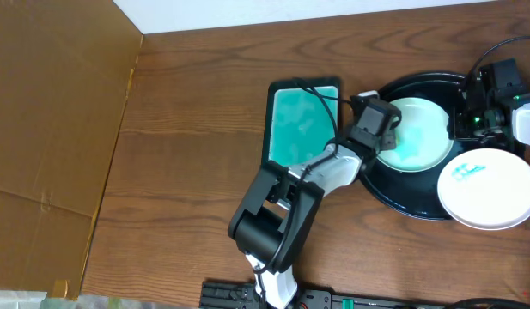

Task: Clean dirty plates on tray and stack at the side
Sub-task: 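Scrub the held plate with the left sponge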

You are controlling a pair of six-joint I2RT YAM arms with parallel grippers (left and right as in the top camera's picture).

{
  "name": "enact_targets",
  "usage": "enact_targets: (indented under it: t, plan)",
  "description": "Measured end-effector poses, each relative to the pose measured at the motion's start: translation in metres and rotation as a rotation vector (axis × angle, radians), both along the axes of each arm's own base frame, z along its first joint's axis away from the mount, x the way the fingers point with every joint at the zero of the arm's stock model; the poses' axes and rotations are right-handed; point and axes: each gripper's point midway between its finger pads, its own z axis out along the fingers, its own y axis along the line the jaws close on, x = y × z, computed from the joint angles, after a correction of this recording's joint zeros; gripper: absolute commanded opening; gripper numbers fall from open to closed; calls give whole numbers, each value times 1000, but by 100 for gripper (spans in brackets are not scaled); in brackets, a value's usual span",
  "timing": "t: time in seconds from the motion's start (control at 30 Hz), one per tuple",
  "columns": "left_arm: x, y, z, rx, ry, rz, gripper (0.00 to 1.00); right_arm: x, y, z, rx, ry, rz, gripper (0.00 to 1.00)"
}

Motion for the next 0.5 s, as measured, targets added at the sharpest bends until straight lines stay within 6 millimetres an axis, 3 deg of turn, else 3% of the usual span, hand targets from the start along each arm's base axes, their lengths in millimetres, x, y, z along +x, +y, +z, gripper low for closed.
enact_targets:
  t: [0.13,0.3,0.4,0.5]
  plan:
    - [3,13,11,46,-26,3,7,-4,8,1,24,11,14,1]
    - [17,24,56,-7,-136,41,7,-7,6,-1,10,27,9,1]
    - [23,13,77,-121,-178,26,7,-7,5,-1,7,27,7,1]
    - [22,-9,78,-240,-159,-5,7,-7,5,-1,6,26,7,1]
